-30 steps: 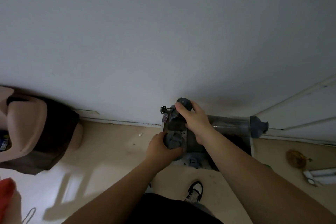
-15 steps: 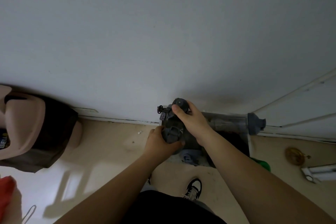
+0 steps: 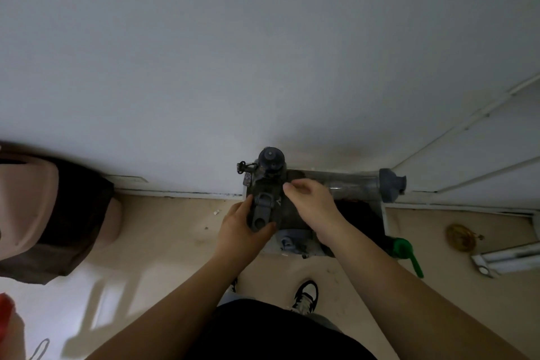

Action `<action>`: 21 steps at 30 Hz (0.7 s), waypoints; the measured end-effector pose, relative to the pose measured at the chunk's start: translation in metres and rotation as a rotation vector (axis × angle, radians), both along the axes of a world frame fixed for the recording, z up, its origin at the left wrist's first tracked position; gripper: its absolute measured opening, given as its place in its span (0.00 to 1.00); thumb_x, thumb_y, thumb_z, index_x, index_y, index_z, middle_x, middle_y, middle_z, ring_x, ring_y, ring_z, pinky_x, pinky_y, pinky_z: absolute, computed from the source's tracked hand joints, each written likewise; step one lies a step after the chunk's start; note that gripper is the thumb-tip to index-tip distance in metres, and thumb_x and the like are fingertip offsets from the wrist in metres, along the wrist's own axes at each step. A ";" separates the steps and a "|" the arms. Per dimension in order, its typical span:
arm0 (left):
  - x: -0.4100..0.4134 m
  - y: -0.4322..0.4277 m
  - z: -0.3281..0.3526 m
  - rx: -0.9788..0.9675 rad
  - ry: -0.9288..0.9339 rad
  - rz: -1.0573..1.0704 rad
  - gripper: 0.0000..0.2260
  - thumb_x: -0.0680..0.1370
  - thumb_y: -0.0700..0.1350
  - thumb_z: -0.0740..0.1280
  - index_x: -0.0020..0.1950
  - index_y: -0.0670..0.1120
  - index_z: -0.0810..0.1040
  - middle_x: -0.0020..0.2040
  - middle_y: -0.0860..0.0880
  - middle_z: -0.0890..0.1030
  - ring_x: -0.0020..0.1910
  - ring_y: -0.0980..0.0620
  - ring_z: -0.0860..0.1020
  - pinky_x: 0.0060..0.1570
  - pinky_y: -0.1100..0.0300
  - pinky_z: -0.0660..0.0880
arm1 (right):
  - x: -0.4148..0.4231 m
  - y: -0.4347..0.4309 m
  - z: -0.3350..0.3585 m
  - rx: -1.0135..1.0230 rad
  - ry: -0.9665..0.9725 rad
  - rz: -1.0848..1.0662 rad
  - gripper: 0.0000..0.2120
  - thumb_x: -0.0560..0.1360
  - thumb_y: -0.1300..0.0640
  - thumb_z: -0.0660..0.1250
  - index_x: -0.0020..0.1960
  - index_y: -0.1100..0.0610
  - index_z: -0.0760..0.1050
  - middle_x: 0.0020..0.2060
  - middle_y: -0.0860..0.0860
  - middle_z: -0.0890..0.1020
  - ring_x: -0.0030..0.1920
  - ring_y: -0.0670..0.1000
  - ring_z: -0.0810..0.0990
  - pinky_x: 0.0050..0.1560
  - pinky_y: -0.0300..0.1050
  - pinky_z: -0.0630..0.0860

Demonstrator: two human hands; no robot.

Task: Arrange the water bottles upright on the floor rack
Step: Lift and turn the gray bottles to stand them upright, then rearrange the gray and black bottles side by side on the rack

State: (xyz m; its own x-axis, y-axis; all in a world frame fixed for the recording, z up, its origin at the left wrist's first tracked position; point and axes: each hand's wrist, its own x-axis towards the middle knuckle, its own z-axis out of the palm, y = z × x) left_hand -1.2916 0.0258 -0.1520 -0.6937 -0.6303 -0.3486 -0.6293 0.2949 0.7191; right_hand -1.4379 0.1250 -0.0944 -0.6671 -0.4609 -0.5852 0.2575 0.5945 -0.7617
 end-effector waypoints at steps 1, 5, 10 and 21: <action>-0.001 0.003 0.000 -0.011 0.011 0.014 0.28 0.71 0.57 0.74 0.70 0.54 0.74 0.56 0.51 0.78 0.53 0.52 0.78 0.51 0.56 0.78 | 0.003 0.005 -0.002 0.020 -0.032 0.027 0.19 0.81 0.46 0.66 0.67 0.55 0.77 0.59 0.50 0.81 0.57 0.49 0.78 0.61 0.50 0.77; -0.002 0.012 0.003 -0.065 0.025 0.102 0.17 0.70 0.59 0.74 0.56 0.57 0.76 0.48 0.53 0.77 0.47 0.51 0.78 0.46 0.53 0.79 | 0.019 0.016 -0.005 0.066 -0.191 0.136 0.09 0.82 0.44 0.62 0.52 0.44 0.80 0.56 0.51 0.81 0.56 0.51 0.80 0.63 0.55 0.79; -0.005 0.017 0.009 -0.050 -0.004 0.135 0.17 0.70 0.59 0.73 0.55 0.56 0.75 0.51 0.50 0.77 0.48 0.49 0.77 0.49 0.50 0.79 | 0.026 0.022 -0.007 0.028 -0.223 0.149 0.11 0.83 0.47 0.61 0.60 0.45 0.80 0.53 0.51 0.81 0.54 0.51 0.80 0.63 0.55 0.80; -0.022 0.085 0.033 -0.233 0.276 -0.033 0.10 0.78 0.43 0.71 0.59 0.48 0.80 0.53 0.52 0.79 0.49 0.57 0.78 0.49 0.59 0.78 | -0.039 0.119 0.045 -0.042 0.532 0.204 0.07 0.81 0.54 0.67 0.58 0.51 0.82 0.48 0.43 0.83 0.50 0.38 0.80 0.45 0.23 0.72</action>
